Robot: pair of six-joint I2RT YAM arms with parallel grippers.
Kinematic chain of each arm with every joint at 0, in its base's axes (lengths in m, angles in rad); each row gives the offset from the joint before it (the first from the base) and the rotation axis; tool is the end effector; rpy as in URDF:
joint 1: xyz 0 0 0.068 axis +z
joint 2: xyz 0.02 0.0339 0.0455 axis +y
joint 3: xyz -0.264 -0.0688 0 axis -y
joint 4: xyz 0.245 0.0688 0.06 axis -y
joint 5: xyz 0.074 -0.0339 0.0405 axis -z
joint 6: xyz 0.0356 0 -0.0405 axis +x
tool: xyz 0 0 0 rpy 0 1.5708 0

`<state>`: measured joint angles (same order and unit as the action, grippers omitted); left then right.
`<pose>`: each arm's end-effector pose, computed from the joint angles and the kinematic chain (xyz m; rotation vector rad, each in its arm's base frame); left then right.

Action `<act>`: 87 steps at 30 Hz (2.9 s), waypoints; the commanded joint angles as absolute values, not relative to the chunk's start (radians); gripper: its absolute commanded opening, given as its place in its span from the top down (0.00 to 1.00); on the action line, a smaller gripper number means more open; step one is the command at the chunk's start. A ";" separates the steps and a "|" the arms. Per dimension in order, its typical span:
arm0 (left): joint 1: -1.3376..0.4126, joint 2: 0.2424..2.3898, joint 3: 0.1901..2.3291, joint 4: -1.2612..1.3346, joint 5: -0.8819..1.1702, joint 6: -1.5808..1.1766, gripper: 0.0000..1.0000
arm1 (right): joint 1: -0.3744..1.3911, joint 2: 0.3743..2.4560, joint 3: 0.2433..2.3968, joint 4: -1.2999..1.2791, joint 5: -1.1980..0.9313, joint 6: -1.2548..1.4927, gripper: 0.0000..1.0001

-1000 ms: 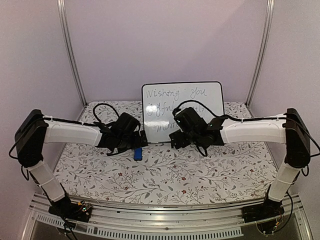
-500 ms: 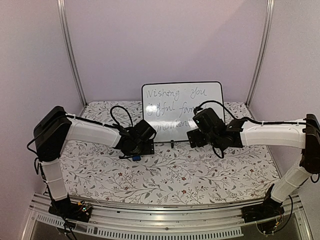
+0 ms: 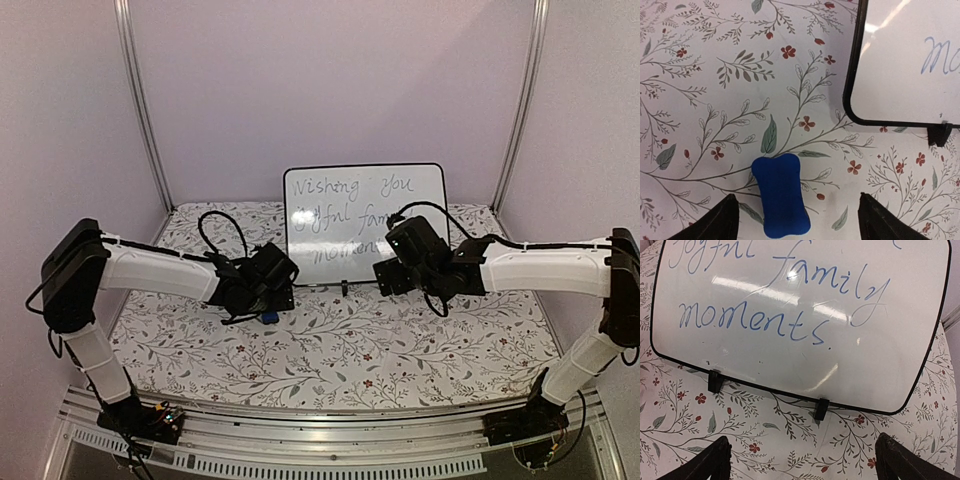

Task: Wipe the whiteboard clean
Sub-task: Pick up the whiteboard eraser from the center of the board.

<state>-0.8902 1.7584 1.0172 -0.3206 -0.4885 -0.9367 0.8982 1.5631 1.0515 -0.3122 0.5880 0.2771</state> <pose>0.2281 -0.2552 0.1596 -0.2158 2.4464 -0.1315 0.2219 0.2469 0.2338 -0.4262 2.1874 -0.0768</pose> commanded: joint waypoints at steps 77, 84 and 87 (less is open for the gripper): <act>-0.870 1.788 0.994 -0.285 -0.503 -0.988 0.85 | 0.896 1.599 1.038 -0.270 0.569 0.274 0.01; -0.871 1.616 0.965 -0.239 -0.509 -0.868 0.85 | 0.800 1.573 1.000 -0.255 0.424 0.307 0.01; -0.873 1.539 0.947 -0.220 -0.503 -0.820 0.85 | 0.771 1.574 0.980 -0.241 0.402 0.314 0.01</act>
<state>-0.8787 1.6348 0.9695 -0.2722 -0.5018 -0.9096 0.8120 1.5997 1.0100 -0.2729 0.4633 0.2928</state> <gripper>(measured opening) 0.265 0.989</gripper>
